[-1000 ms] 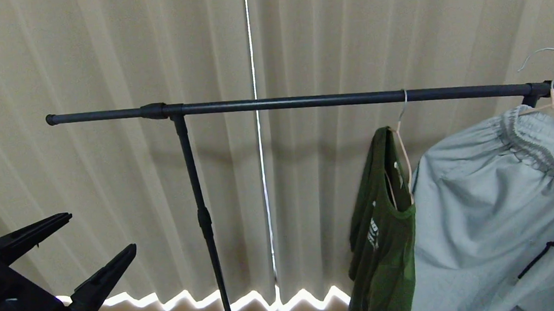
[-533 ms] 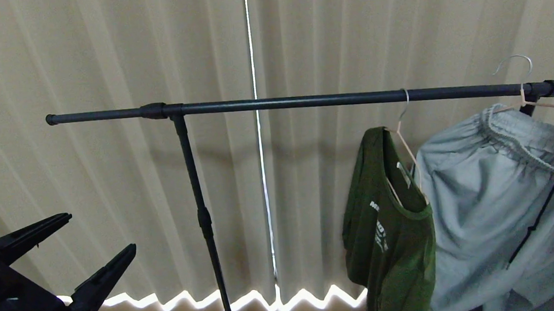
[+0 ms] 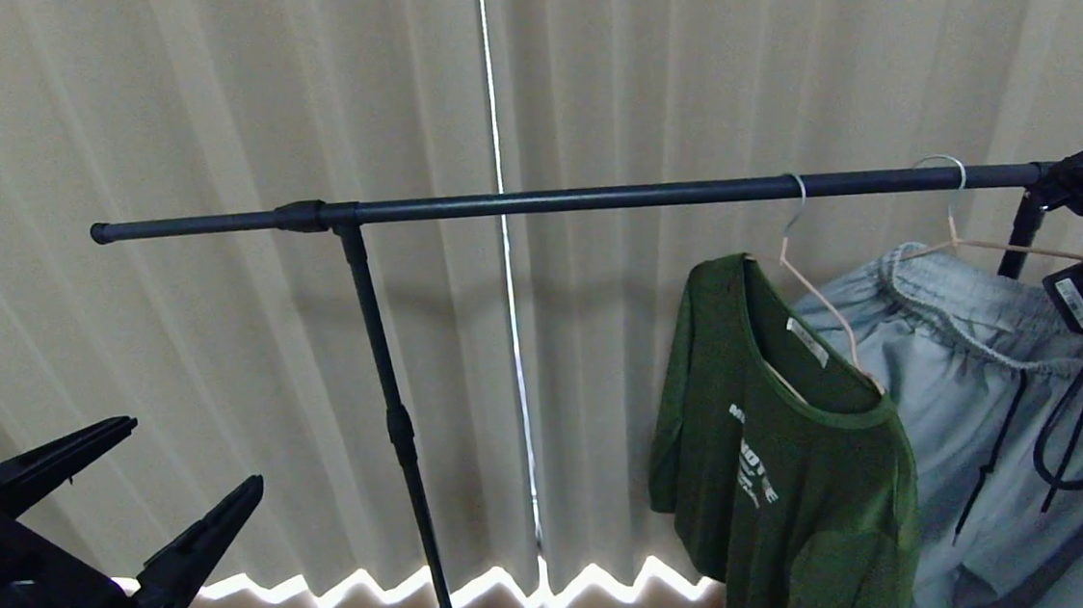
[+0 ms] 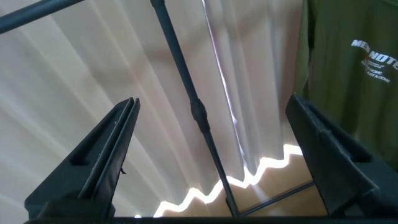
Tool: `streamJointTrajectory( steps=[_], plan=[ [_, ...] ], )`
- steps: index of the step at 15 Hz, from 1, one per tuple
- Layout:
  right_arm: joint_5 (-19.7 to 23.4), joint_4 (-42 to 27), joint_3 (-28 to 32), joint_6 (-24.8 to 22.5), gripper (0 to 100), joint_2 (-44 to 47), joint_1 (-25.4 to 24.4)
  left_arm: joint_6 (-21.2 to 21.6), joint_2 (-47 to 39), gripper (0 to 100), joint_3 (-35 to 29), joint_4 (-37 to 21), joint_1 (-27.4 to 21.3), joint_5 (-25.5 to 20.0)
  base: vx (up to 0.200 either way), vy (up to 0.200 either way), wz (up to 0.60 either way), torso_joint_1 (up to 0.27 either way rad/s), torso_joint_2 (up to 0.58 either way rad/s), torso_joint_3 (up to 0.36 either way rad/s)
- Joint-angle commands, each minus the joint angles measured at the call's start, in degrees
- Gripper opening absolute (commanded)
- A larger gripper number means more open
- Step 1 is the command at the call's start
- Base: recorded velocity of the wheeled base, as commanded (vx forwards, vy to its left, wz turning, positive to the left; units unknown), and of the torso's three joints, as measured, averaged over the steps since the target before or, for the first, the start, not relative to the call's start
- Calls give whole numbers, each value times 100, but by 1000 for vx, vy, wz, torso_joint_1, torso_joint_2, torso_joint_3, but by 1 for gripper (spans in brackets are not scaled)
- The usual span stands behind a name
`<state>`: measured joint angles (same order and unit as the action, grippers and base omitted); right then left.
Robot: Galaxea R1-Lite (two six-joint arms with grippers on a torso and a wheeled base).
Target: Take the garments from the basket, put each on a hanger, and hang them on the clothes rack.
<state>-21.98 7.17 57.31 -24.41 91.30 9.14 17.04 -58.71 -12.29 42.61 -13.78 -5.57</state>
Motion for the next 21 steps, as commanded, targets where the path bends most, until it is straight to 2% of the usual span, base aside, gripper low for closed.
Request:
streamJointTrajectory(
  steps=[1, 3, 4, 6, 8, 10, 12, 14, 17, 18, 19, 21],
  plan=[
    [1, -5, -132, -3, 0, -103, -114, 1, -9, 100, 7, 2, -2, 3, 0, 0, 0, 0, 0, 0],
    [18, -5, -317, 6, 0, -235, -141, 1, 9, 100, 7, 2, -2, -5, 0, 0, 0, 0, 0, 0],
    [36, -5, -387, 6, 100, -288, -150, 1, 9, 100, 16, 2, -2, 3, 0, 0, 0, 0, 0, 0],
    [150, 48, -747, 68, 100, -595, -413, 10, 79, 100, 33, 2, -2, -5, 0, 0, 0, 0, 0, 0],
    [721, 496, -1266, 252, 100, -868, -554, 1, 158, 100, 51, 2, -2, 3, 0, 0, 0, 0, 0, 0],
    [1583, 1287, -1969, 278, 100, -1202, -589, -8, 281, 100, 77, 2, -2, -5, 0, 0, 0, 0, 0, 0],
    [1943, 1955, -2549, 384, 100, -1413, -563, -52, 439, 100, 104, 2, 33, 12, 0, 0, 0, 0, 0, 0],
    [2207, 2693, -2971, 806, 100, -1799, -545, -166, 888, 100, 376, -7, 305, 12, 0, 0, 0, 0, 0, 0],
    [2330, 2834, -3384, 911, 100, -2854, -580, -245, 1977, 100, 781, -165, 1167, 21, 0, 0, 0, 0, 0, 0],
    [2330, 2799, -3516, 902, 100, -3091, -598, -245, 2215, 100, 833, -314, 1369, 21, 0, 0, 0, 0, 0, 0],
    [2347, 2799, -3727, 894, 100, -3452, -624, -245, 2689, 100, 895, -780, 1685, 21, 0, 0, 0, 0, 0, 0],
    [2330, 2693, -4114, 885, 100, -3997, -677, -254, 3472, 100, 886, -1870, 1808, 21, 0, 0, 0, 0, 0, 0]
  ],
)
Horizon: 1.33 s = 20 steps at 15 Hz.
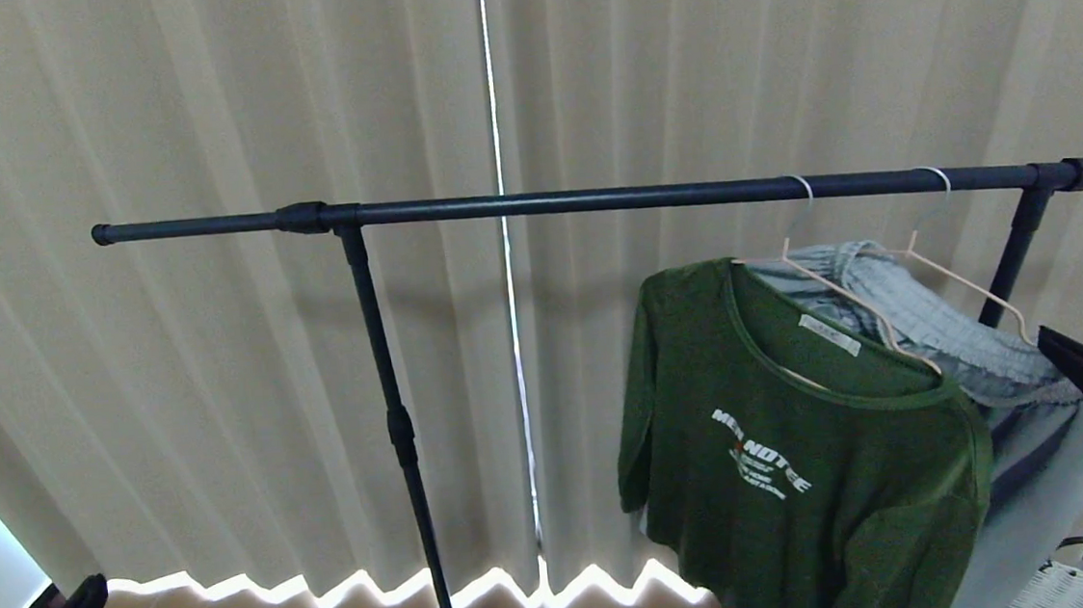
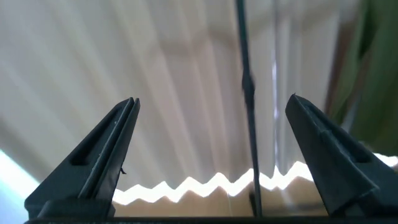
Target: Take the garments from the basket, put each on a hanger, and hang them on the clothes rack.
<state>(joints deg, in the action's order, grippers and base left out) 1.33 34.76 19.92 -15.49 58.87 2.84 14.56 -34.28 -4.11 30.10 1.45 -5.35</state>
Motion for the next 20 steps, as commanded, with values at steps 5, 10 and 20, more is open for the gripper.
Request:
streamJointTrajectory(
  steps=[5, 10, 20],
  plan=[
    [-54, -2500, -445, -6, 100, -2573, 164, -5, 2426, 100, 411, -2052, 286, -1, 0, 0, 0, 0, 0, 0],
    [-177, -4187, -471, 29, 100, -3988, 235, -533, 2936, 100, 411, -2228, 294, 148, 0, 0, 0, 0, 0, 0],
    [-388, -4750, -1131, 1418, 100, -5386, 217, -1166, 2945, 100, 411, -2236, 294, 474, 0, 0, 0, 0, 0, 0]
  ],
)
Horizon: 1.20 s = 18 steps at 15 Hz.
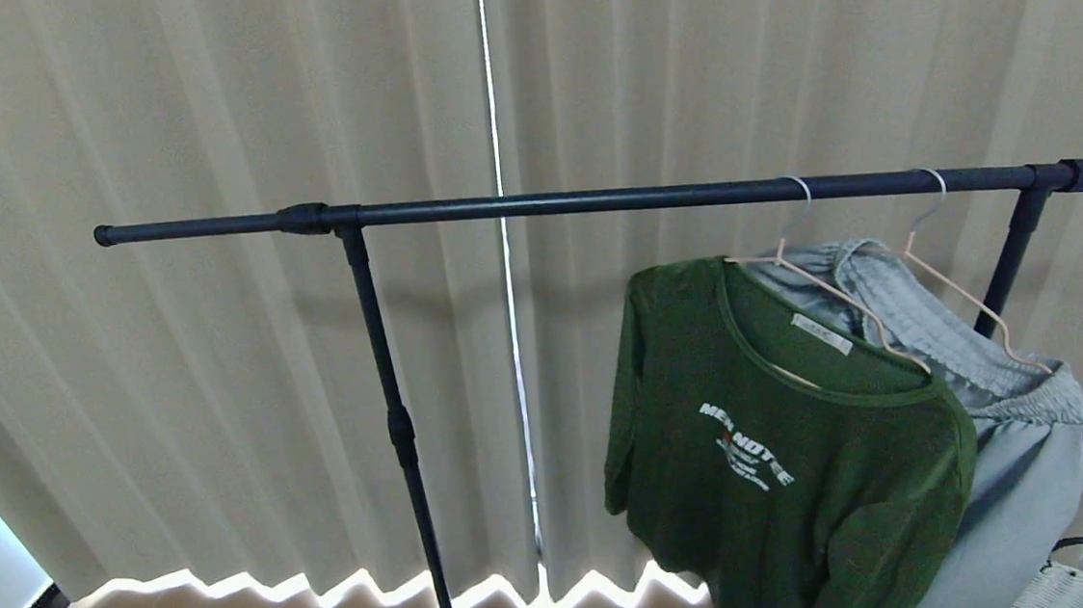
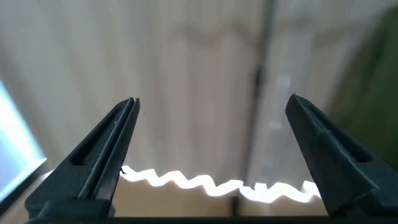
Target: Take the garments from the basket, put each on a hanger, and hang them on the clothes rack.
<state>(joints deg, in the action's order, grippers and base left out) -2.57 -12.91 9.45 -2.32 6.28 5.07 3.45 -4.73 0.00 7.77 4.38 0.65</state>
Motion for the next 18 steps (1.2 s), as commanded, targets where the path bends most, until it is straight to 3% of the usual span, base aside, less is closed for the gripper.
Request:
streamJointTrajectory(
  steps=[1, 2, 3, 4, 8, 9, 11, 18],
  plan=[
    [2, 228, -224, 126, 100, -127, -15, -160, -10, 100, 0, -3, 2, -478, 0, 0, 0, 0, 0, 0],
    [-6, 280, -259, 126, 100, -127, -15, -160, -10, 100, 0, -12, 2, -522, 0, 0, 0, 0, 0, 0],
    [-6, 1106, -883, 56, 100, -118, -15, -108, -19, 100, 0, -65, 2, -785, 0, 0, 0, 0, 0, 0],
    [29, 1273, -945, 38, 100, -118, -15, -64, -19, 100, 0, -73, -7, -785, 0, 0, 0, 0, 0, 0],
    [125, 1300, -945, 29, 100, -127, -94, 261, 121, 100, 0, -170, -561, -1031, 0, 0, 0, 0, 0, 0],
    [275, 1273, -945, -14, 100, -470, -525, 270, 113, 100, 0, -170, -569, -1040, 0, 0, 0, 0, 0, 0],
    [829, 1282, -945, -252, 100, -628, -498, 270, 139, 100, 0, -170, -622, -1031, 0, 0, 0, 0, 0, 0],
    [749, 1291, -945, -146, 100, -628, -498, 94, 473, 100, 0, -179, -490, -768, 0, 0, 0, 0, 0, 0]
  ],
)
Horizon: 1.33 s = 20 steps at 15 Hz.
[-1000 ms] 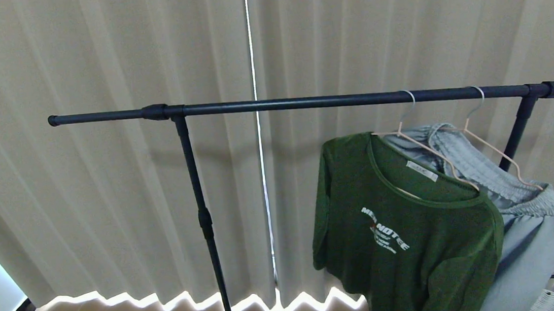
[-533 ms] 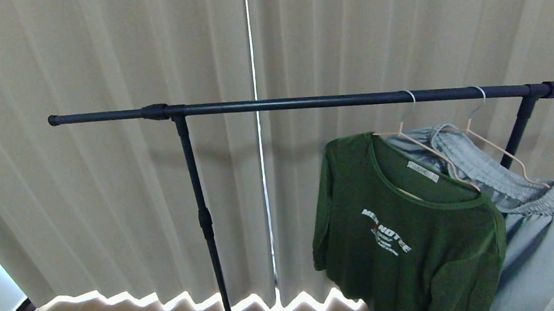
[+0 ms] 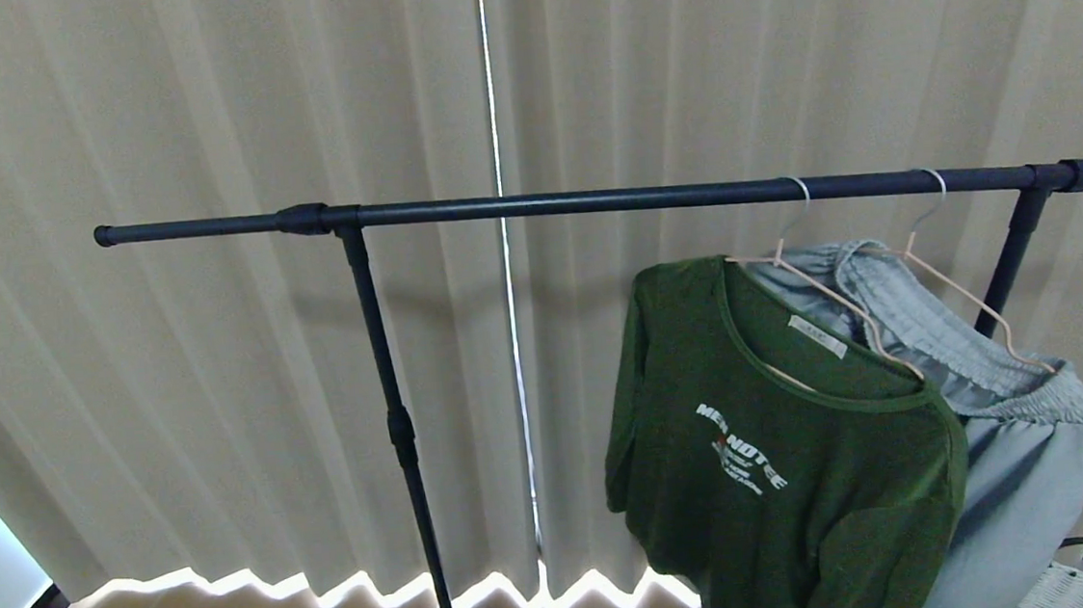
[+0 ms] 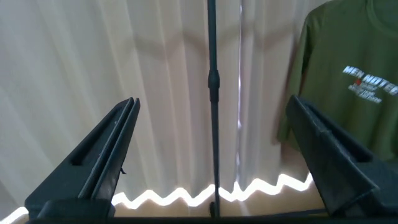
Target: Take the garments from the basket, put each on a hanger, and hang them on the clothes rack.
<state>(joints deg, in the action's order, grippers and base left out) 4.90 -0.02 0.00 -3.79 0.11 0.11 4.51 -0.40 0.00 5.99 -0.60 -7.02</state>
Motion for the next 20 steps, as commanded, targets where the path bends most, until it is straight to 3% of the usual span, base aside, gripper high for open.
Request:
streamJointTrajectory(
  steps=[1, 20],
  plan=[
    [2, 2, 0, 1, 100, -11, -2, -99, 40, 100, 0, -1, 7, -1, 0, 0, 0, 0, 0, 0],
    [-7, 2, 0, -16, 100, -11, -2, -126, 40, 100, 0, 8, 16, 25, 0, 0, 0, 0, 0, 0]
  ],
)
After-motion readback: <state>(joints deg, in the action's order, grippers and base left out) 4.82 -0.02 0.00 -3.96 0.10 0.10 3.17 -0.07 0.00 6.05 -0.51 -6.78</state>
